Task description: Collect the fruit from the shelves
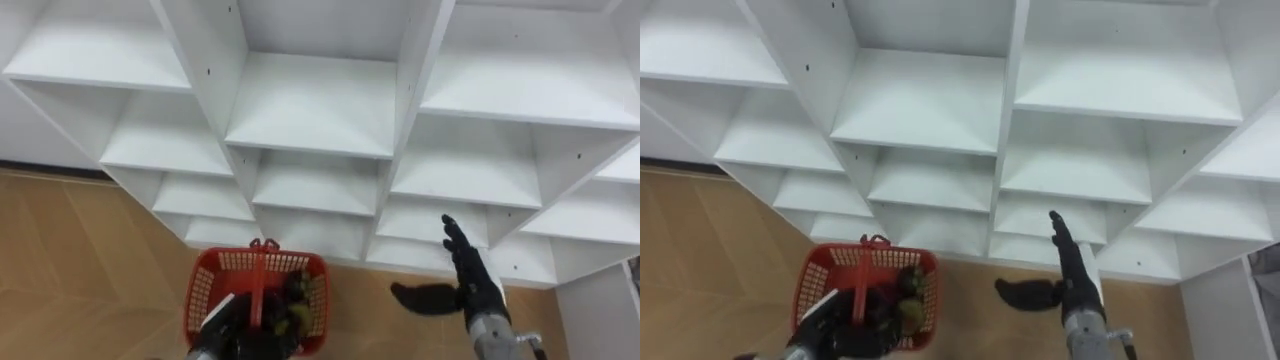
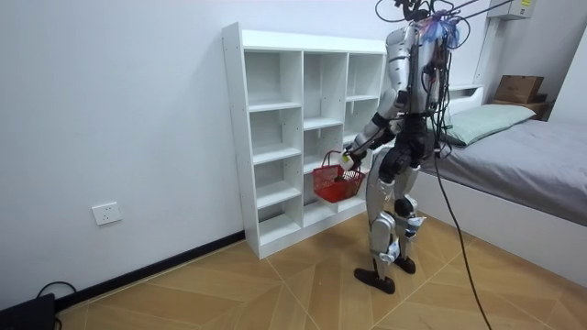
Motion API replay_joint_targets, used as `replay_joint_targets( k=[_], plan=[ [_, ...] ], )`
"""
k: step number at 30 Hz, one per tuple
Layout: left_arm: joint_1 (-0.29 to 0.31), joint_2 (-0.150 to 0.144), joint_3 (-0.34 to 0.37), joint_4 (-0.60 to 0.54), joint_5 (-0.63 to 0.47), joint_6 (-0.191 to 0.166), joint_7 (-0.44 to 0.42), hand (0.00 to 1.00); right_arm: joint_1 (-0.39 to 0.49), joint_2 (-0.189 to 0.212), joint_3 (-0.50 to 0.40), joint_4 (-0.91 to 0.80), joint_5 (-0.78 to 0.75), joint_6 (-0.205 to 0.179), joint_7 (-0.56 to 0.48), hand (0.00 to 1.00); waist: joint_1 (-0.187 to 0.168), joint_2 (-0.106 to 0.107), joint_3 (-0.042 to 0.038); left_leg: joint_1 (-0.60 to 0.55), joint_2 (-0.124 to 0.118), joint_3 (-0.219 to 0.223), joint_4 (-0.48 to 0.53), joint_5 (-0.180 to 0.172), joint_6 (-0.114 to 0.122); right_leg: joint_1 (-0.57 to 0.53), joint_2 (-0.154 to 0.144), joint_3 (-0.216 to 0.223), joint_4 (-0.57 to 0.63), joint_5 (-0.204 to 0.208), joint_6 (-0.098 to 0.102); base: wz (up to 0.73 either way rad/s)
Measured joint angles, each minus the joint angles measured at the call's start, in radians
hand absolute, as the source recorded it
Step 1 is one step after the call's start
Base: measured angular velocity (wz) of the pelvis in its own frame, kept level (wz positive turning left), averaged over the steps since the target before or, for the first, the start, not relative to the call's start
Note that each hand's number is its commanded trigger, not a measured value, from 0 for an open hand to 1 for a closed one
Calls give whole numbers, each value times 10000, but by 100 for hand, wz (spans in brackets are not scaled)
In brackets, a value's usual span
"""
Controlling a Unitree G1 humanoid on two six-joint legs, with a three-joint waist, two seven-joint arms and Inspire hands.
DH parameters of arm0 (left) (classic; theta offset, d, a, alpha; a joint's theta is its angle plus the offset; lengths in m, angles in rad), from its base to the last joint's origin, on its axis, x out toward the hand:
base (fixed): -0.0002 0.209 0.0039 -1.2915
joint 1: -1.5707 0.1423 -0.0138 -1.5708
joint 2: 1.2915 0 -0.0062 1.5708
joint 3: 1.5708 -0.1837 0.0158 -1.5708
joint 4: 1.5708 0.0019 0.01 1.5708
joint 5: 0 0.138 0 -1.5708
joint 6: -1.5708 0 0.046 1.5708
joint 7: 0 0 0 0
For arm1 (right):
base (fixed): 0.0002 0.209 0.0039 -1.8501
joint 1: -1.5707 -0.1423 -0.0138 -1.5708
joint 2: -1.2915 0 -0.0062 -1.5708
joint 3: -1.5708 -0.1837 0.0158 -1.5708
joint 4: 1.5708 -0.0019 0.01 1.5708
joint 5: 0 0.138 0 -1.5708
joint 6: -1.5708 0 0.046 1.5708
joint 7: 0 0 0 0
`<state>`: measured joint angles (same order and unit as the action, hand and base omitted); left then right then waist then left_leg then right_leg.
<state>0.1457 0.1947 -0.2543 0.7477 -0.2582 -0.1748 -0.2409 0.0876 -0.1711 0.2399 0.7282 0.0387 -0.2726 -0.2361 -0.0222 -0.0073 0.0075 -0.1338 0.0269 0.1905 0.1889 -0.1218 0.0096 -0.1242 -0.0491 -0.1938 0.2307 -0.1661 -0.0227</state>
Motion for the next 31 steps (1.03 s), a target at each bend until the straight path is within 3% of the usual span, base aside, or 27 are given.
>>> replay_joint_targets(
  k=[1, 5, 9, 17, 25, 31],
  plan=[
    [192, 10, 77, 41, -44, -3, 131, 100, 160, -47, -8, 88, 5, 7, -123, 0, -2, -13, -35, 207, -18, 5, -92, -10, -14, 140, 1, 3, -100, -20, 19, -5],
    [246, -43, 217, 1092, -633, -72, 369, 100, 366, -147, -8, 820, 513, -83, -309, 0, 50, -2, -39, 830, -42, -21, -341, -51, -58, 776, 65, 8, -412, -23, 52, -2],
    [724, -59, 890, 1601, -1044, -66, 674, 100, 688, -137, -531, 1624, 1020, -66, -622, 0, 45, 42, -67, 1335, -33, -23, -432, -177, -111, 1351, 111, 16, -633, -48, 76, 0],
    [850, -449, 1826, 2985, -1434, -24, 1072, 100, 1138, 119, -1277, 3050, 1957, 215, -386, 0, 261, 50, -58, 1821, -10, -29, -463, -283, -165, 1813, 157, 168, -780, -88, 79, -5],
    [879, -626, 2923, 3703, -1414, 595, 1317, 100, 1208, 265, -1882, 4432, 2548, 1195, 610, 0, 318, 62, -5, 2100, -45, -47, -447, -389, -121, 2134, 153, 145, -787, -143, 148, 0],
    [919, -708, 3302, 3765, -1215, 1124, 1601, 100, 1065, 282, -2252, 5221, 3188, 1926, 1484, 0, 339, 116, -37, 2149, -45, -12, -430, -462, -118, 2145, 161, 229, -785, -152, 149, -5]
  ],
)
